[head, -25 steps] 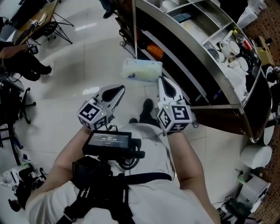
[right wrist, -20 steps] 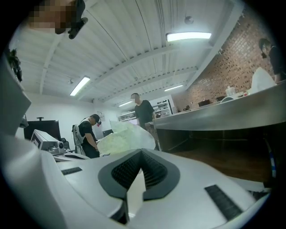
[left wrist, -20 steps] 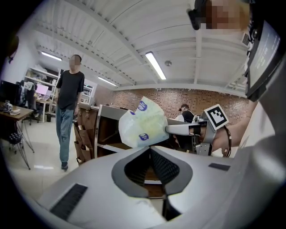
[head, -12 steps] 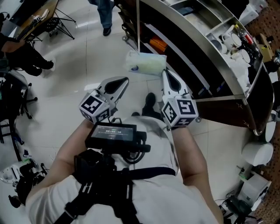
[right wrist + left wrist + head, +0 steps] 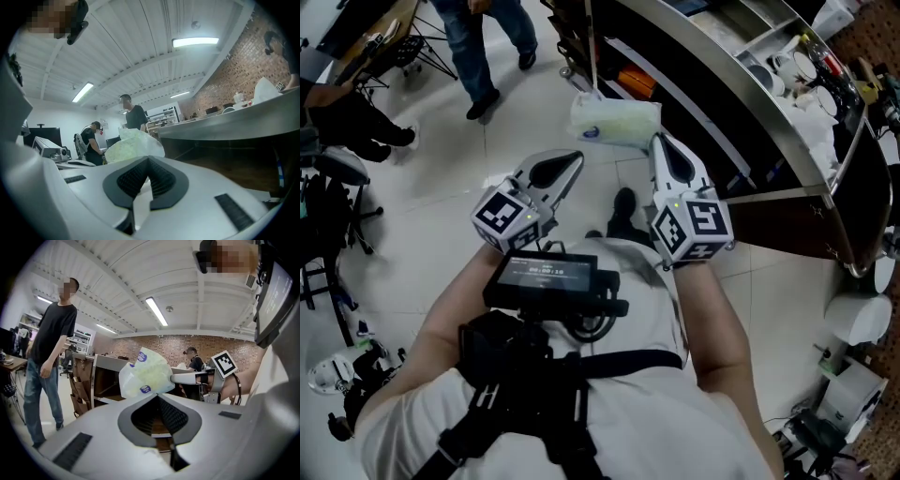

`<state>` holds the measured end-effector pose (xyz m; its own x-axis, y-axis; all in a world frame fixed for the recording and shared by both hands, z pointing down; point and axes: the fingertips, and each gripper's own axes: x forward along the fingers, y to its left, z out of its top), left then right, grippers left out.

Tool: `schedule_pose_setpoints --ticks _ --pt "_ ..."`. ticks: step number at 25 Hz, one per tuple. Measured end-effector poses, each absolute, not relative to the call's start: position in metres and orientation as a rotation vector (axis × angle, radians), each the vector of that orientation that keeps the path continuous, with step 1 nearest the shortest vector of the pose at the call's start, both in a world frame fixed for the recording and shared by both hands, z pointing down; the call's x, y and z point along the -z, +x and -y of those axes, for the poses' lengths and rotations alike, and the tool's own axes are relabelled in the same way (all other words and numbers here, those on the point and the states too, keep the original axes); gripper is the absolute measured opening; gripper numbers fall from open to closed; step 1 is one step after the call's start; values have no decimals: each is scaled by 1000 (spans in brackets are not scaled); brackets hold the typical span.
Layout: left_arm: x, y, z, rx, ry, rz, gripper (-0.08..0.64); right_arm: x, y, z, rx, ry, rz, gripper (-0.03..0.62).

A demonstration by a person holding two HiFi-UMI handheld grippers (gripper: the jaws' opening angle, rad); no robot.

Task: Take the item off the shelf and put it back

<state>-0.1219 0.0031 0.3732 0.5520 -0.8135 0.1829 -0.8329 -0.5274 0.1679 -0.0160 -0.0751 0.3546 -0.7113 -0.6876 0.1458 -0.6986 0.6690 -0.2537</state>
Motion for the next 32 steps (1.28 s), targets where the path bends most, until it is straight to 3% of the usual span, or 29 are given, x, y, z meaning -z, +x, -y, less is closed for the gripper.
schedule_pose_setpoints --ticks 32 --pt "-355 -103 8 -53 2591 1319 5 -348 8 81 -491 1262 2822 6"
